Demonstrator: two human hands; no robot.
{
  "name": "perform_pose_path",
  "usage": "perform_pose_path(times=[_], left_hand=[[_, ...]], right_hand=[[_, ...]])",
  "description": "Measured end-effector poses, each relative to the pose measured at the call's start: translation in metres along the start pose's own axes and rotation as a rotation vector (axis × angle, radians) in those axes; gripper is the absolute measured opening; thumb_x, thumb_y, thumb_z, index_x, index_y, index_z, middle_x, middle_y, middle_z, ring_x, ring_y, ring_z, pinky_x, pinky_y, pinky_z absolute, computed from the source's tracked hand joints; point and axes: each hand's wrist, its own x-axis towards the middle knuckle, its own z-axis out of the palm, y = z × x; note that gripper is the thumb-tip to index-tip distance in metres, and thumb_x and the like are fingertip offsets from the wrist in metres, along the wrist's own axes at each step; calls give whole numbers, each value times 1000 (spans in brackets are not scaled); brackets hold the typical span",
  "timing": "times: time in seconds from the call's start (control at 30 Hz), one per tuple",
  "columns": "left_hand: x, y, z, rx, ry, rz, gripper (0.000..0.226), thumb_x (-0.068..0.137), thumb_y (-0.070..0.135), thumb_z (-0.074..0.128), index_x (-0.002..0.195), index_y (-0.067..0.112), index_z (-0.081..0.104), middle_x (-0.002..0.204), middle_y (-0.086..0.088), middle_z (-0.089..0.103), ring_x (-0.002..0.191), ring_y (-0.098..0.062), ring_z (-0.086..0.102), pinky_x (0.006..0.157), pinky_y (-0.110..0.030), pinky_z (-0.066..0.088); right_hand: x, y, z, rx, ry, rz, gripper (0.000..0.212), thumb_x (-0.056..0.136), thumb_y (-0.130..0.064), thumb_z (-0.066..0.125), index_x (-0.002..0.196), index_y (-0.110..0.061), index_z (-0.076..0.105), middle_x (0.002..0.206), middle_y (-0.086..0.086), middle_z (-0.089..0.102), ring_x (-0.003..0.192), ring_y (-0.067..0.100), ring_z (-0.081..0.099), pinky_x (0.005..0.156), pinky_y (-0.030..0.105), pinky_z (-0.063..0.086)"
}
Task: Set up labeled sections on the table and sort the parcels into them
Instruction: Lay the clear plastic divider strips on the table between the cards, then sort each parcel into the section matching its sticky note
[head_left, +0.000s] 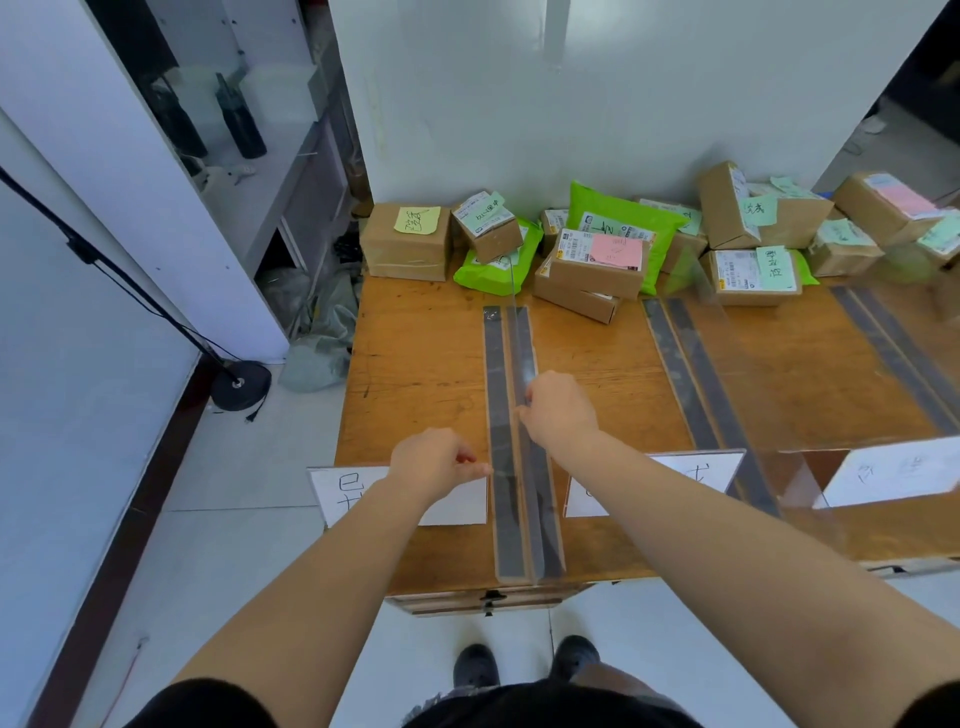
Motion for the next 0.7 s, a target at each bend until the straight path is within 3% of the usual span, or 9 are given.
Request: perform_pose_path(times=[0.1,0.2,0.27,0.37,0.5,0.7], left_hand=[[3,1,0,16,-19,40,31,84,56,52,84,28,66,82,3,63,77,-16,59,67,-32,52],[5,-4,1,5,-68,100,34,86,53,52,83,23,67,73,2,58,67,-17,52,55,-29,40],[7,-6,0,-30,-71,120,39,85,55,52,100,25,71,88,2,68,79,-16,61,63,-30,47],[12,2,-14,-100,63,112,46,86,58,47,117,27,63,117,6,65,106,-14,59,81,-30,48],[31,36,-54,-59,357,209,37,92,36,47,127,25,54,123,4,62,112,-15,56,86,-33,49],[73,106,-104,100,420,244,42,90,33,49,129,19,49,127,-3,55,119,-24,50,89,-39,49]], right_hand=[[1,0,-2,-10,11,-5,13,90,-19,59,91,-8,64,80,6,62,76,22,63,66,30,54],[1,0,-2,-1,-5,-8,15,90,-20,58,94,-7,65,83,7,64,78,22,63,66,30,53],[1,1,-2,13,-26,-19,21,91,-24,57,97,-7,66,85,7,64,79,22,63,69,32,55],[2,5,-10,34,-8,-34,31,93,-33,52,107,-8,63,97,8,65,88,24,63,76,36,55],[12,23,-40,-85,88,-111,32,93,-33,47,117,-13,57,113,7,62,101,26,59,80,37,50],[49,63,-97,-300,188,-224,40,90,-34,52,126,-17,51,123,6,52,116,27,48,85,39,44]])
